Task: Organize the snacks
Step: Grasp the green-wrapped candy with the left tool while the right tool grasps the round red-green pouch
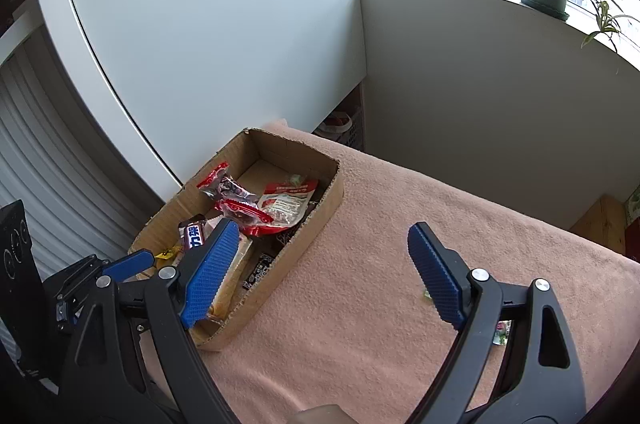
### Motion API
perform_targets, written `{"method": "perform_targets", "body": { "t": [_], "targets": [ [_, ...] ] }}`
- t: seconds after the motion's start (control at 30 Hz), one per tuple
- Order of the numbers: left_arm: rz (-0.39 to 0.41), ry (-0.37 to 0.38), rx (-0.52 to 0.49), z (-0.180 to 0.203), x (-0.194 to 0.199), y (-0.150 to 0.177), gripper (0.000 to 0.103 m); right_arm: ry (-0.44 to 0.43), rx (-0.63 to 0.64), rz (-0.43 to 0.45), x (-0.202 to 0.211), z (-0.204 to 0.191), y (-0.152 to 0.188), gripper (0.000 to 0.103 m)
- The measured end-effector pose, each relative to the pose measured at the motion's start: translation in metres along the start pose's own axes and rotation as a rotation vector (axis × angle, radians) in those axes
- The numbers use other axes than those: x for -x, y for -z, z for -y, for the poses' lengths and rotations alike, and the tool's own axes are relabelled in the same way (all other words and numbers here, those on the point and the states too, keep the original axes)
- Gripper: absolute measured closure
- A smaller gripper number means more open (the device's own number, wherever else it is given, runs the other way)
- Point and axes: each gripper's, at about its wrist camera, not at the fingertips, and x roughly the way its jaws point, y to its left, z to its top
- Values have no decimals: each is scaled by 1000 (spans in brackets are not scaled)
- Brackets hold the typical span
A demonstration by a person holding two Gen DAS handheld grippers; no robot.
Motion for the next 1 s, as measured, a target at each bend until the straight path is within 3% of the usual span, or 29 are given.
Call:
{"method": "perform_targets", "body": {
  "t": [0.23,0.47,0.77,1.0],
  "targets": [
    [-8,17,-26,21,-1,2,44,52,-7,7,33,23,14,14],
    [-34,51,-49,46,-14,7,44,96,-97,-1,56,78,41,14],
    [-84,102,-86,83,-37,15,44,112,-247,-56,58,149,77,14],
    [-128,140,-103,103,-58,20,44,112,-302,-82,51,178,99,14]
  ]
}}
